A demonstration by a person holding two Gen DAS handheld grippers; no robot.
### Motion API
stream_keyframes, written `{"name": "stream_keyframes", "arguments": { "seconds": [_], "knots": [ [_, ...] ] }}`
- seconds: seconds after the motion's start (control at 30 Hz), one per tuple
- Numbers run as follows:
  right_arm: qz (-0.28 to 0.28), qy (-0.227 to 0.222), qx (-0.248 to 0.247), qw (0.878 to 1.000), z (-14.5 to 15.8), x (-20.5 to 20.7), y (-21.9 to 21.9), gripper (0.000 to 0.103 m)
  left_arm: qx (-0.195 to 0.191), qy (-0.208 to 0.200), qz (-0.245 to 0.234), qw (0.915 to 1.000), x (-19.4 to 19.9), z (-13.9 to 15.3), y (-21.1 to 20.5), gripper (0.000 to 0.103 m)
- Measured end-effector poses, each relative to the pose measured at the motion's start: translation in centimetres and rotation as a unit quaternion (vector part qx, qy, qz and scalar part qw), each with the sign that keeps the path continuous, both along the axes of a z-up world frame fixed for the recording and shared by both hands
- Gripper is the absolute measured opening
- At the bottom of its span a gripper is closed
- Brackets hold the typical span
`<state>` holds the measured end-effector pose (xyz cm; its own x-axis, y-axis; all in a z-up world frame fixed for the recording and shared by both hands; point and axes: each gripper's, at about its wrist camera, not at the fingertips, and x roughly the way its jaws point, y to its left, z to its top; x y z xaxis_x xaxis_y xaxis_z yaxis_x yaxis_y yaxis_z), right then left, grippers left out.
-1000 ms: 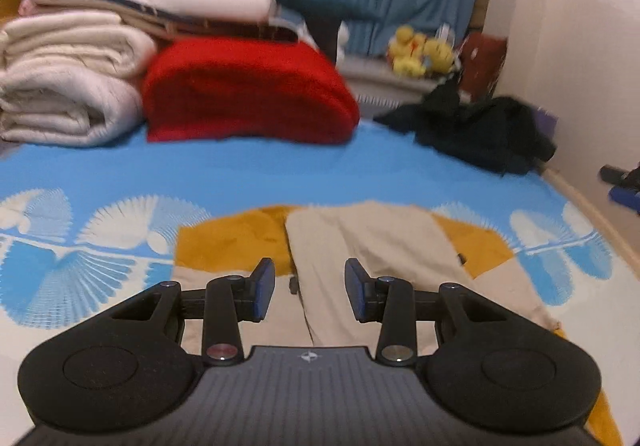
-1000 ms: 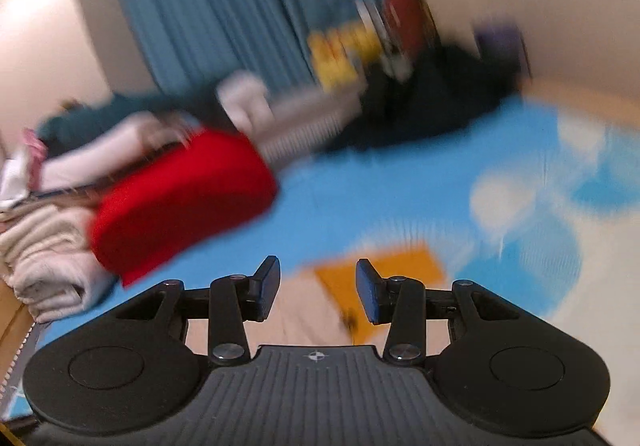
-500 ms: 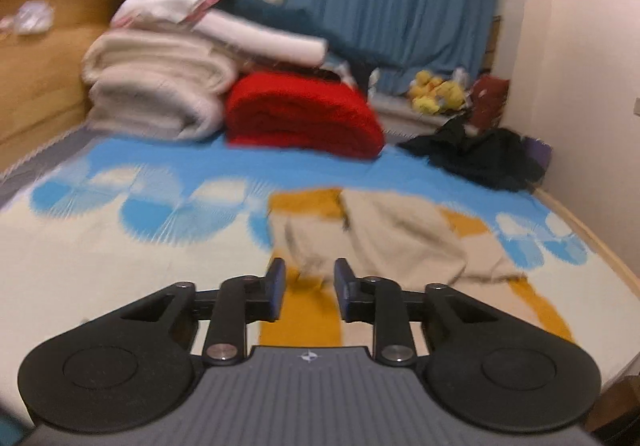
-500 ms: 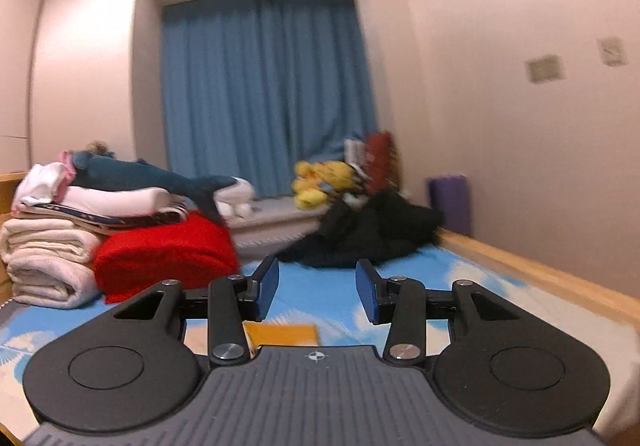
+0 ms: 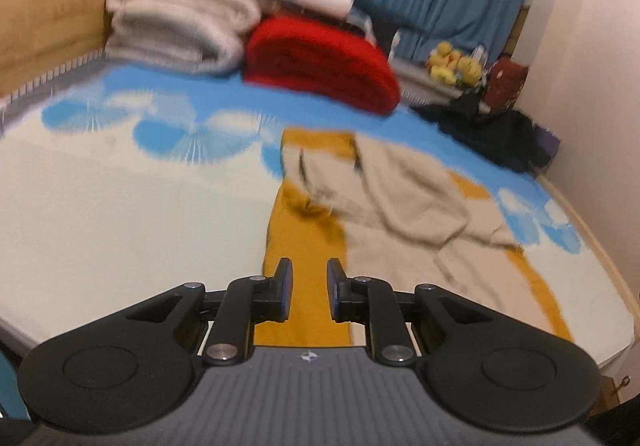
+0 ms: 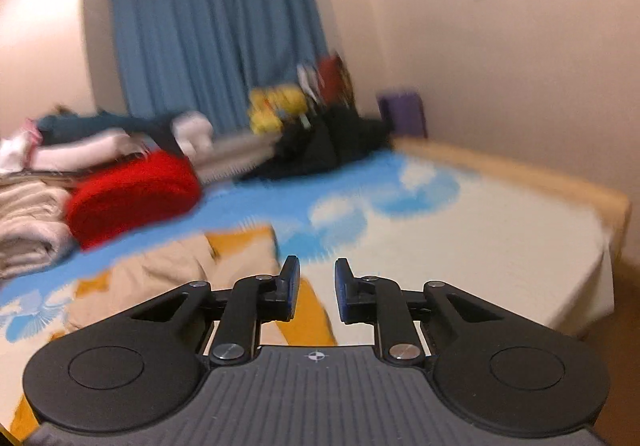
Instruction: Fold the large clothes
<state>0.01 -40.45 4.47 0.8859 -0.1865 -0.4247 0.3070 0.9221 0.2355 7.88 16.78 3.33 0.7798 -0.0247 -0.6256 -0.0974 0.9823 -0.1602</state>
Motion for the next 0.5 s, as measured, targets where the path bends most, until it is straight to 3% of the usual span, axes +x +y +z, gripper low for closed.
{"name": "stream_keyframes", "arguments": {
  "seconds": [0.07, 0.23, 0.5],
  "knots": [
    [0.009, 0.008, 0.010, 1.000, -1.0, 1.5, -0.1, 0.022, -0.005, 0.062, 0.016, 0.9979, 1.8, -2.9, 0.6, 0.019],
    [0.038, 0.074, -0.004, 0.997, -3.7, 4.8, 0.0, 0.022, -0.007, 0.133, 0.028, 0.9906, 4.3, -5.8, 1.2, 0.019],
    [0.067, 0.201, 0.016, 0.977, -8.5, 7.8, -2.3, 0.034, -0.027, 0.218, 0.058, 0.9738, 6.2, -8.9, 2.9, 0.044]
  ]
}}
